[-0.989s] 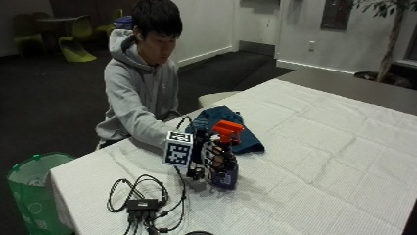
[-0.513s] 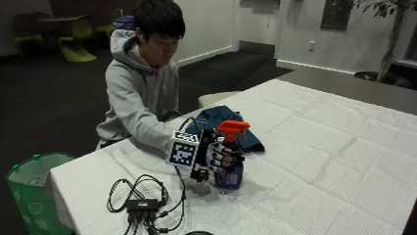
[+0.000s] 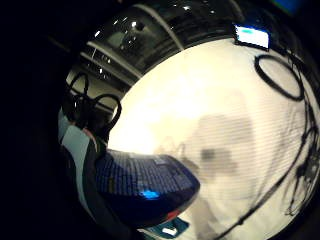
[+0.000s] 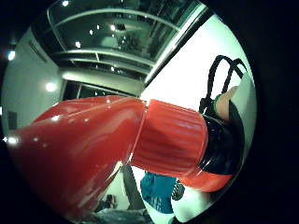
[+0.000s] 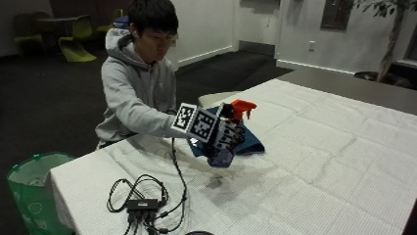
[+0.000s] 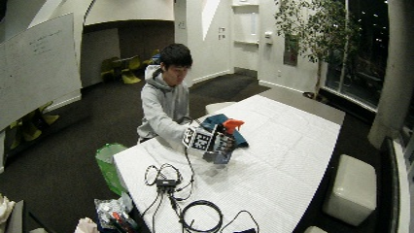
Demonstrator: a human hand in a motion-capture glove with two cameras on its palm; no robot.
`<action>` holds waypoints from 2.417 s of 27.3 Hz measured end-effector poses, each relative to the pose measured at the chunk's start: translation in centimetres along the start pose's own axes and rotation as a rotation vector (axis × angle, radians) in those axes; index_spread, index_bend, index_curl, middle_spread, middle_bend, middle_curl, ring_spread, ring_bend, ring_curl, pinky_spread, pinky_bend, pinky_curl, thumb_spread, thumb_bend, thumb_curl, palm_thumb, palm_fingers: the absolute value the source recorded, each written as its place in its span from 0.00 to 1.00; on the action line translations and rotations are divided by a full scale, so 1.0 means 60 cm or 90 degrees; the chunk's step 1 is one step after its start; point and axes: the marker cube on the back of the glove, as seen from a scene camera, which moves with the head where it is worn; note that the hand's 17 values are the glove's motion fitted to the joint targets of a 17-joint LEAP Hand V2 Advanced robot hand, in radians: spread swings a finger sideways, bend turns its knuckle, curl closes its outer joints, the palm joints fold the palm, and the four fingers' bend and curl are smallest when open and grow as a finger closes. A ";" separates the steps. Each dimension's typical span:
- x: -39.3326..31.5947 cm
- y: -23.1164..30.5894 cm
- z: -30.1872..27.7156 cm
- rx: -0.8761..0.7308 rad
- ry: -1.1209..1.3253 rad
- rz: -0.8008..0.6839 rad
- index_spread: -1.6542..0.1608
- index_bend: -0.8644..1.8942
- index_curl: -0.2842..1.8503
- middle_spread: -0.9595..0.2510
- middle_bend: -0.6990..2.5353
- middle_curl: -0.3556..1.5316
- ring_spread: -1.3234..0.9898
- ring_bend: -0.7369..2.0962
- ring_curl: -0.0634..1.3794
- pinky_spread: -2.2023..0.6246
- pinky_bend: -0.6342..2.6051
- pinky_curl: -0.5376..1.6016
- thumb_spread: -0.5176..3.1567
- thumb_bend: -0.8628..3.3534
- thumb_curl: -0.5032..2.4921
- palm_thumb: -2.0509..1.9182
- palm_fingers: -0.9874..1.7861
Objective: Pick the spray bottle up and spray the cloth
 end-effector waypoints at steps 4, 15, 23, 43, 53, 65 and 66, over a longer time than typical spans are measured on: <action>-0.056 0.024 -0.024 -0.110 0.105 -0.079 0.78 0.45 0.36 0.67 0.33 0.43 0.47 0.41 0.31 0.68 0.31 0.43 0.19 0.20 0.38 0.77 0.85; -0.214 0.103 -0.062 -0.311 0.465 -0.263 0.78 0.45 0.36 0.66 0.34 0.43 0.47 0.42 0.32 0.67 0.31 0.43 0.17 0.20 0.39 0.77 0.85; -0.202 0.177 0.012 -0.350 0.676 -0.364 0.78 0.45 0.37 0.66 0.34 0.43 0.46 0.42 0.33 0.67 0.31 0.43 0.16 0.20 0.40 0.77 0.85; -0.299 0.231 0.008 -0.396 0.680 -0.395 0.78 0.45 0.37 0.66 0.35 0.43 0.47 0.42 0.33 0.67 0.31 0.43 0.16 0.20 0.41 0.77 0.85; -0.220 0.235 0.065 -0.414 0.726 -0.359 0.78 0.45 0.37 0.66 0.35 0.43 0.47 0.42 0.33 0.67 0.31 0.43 0.16 0.20 0.41 0.77 0.84; -0.266 0.241 0.053 -0.391 0.454 -0.365 0.78 0.45 0.37 0.66 0.35 0.43 0.47 0.42 0.33 0.67 0.31 0.43 0.16 0.20 0.41 0.77 0.84; -0.280 0.244 0.052 -0.383 0.413 -0.364 0.78 0.45 0.37 0.66 0.35 0.43 0.47 0.42 0.33 0.67 0.31 0.43 0.16 0.20 0.41 0.77 0.84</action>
